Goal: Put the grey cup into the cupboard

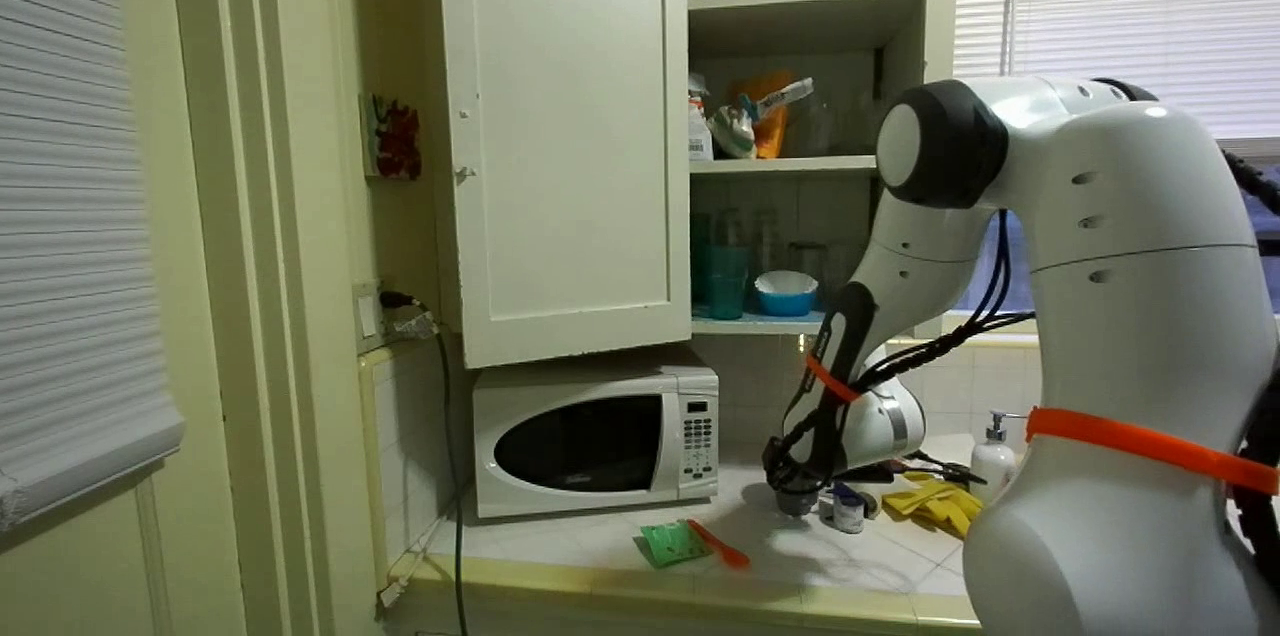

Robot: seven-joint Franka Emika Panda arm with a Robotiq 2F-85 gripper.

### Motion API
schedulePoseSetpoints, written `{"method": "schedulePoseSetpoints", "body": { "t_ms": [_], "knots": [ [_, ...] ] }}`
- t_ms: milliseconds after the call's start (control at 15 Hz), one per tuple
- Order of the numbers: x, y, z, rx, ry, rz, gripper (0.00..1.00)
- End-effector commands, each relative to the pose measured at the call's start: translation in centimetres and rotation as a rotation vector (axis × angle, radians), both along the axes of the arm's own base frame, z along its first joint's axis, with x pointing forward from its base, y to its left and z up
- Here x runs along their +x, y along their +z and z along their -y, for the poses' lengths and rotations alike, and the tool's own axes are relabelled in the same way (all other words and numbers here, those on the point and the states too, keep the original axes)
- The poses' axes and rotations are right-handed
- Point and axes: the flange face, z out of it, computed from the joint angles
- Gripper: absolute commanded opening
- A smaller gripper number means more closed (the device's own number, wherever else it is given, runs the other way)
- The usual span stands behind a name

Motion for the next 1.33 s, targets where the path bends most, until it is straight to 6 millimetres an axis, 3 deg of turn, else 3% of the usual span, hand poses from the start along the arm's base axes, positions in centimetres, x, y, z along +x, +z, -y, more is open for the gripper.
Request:
{"method": "schedulePoseSetpoints", "body": {
  "t_ms": [0, 400, 467, 667, 1000, 1267],
  "knots": [
    [-0.9, -0.1, 1.9, -0.018, 0.004, 0.01, 1.0],
    [-0.3, -0.2, 3.9, -0.035, -0.026, 0.051, 1.0],
    [-0.6, 0.1, 2.9, -0.018, -0.018, 0.031, 1.0],
    [-0.5, -0.2, 3.3, -0.022, -0.018, 0.014, 1.0],
    [-0.8, -0.6, 1.8, -0.015, 0.014, -0.005, 1.0],
    [-2.0, -1.1, 2.4, -0.039, 0.007, -0.022, 1.0]
  ]
}}
